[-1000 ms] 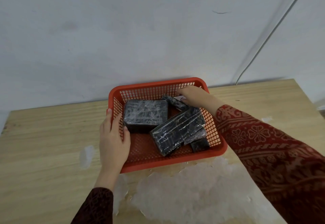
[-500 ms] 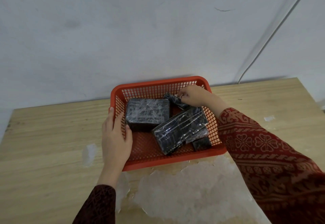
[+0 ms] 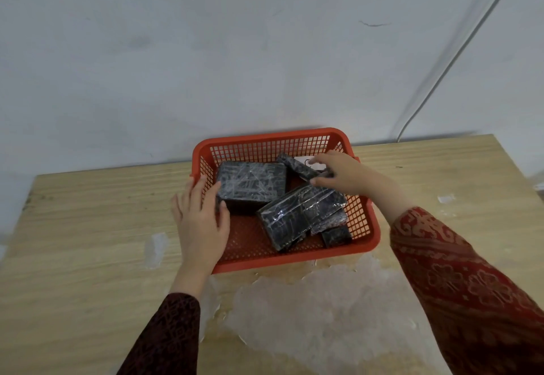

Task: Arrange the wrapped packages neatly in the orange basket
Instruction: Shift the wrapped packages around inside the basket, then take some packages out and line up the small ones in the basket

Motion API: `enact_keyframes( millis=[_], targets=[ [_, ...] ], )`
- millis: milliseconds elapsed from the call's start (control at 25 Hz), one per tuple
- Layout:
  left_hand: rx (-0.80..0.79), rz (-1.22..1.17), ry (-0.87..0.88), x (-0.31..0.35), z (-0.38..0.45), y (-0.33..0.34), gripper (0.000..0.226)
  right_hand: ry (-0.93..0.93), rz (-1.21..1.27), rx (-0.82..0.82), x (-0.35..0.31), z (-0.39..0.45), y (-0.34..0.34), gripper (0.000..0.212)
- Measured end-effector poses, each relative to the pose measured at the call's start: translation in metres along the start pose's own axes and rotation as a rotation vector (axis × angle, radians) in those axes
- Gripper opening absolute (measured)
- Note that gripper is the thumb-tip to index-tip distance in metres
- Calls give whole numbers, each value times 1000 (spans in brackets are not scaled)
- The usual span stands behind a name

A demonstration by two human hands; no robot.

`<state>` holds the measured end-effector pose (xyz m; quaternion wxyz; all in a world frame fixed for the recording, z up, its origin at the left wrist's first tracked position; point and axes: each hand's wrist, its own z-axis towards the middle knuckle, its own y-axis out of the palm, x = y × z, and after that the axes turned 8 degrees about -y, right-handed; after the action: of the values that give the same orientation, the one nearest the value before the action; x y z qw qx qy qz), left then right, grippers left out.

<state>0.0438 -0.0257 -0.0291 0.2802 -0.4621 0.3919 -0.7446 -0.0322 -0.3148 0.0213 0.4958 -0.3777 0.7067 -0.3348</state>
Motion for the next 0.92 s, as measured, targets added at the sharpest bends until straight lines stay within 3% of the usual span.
enact_keyframes(
  millis=[80,200,360,560,800,920],
  targets=[
    [-12,-8,103,13,-4,-2,37,73,-26,194,-1,-43,21,48],
    [-237,-59,155,59,-3,1,47,174,-27,471,-11,-94,72,47],
    [-481,169,268,119,2,31,71,229,-41,699,-14,-107,122,49],
    [-563,353,285,135,4,59,85,270,-11,730,-17,-103,126,52],
    [-514,83,201,141,0,36,76,256,-2,721,-16,-104,123,51],
    [-372,-143,130,139,-5,4,77,230,-8,703,-14,-106,122,51]
  ],
)
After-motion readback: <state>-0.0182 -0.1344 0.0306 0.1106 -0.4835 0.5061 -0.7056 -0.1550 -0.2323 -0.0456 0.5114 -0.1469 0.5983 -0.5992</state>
